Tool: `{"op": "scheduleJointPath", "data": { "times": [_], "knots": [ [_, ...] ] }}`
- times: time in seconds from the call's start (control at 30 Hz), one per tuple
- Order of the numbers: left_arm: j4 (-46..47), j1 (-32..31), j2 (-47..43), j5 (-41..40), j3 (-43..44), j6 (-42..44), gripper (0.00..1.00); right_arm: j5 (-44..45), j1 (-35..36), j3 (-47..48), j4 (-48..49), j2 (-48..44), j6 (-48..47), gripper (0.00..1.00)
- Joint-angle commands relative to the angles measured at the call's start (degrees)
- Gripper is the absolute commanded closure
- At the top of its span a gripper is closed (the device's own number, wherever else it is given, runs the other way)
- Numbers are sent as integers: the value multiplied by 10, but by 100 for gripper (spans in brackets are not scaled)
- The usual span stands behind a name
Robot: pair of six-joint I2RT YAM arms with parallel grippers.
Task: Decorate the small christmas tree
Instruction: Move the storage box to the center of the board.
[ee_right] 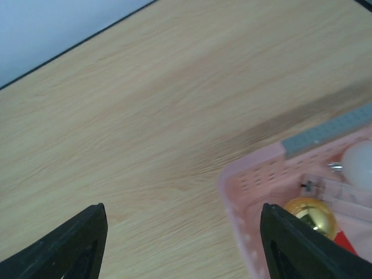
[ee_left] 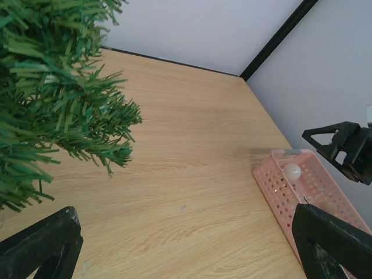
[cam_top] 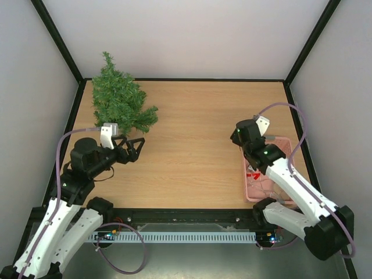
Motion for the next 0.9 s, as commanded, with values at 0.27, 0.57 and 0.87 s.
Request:
{"op": "scheduleJointPath", "data": {
  "times": [0.27, 0.57, 0.87],
  "knots": [
    [14, 3, -24, -11, -27, 21, 0, -136, -163, -75, 171, 158, 58, 35],
    [13, 3, -29, -19, -26, 27, 0, -179, -169, -59, 239, 230, 36, 35],
    [9, 3, -38, -22, -26, 28, 0, -350, -169, 3, 278, 327, -71, 38]
  ]
}}
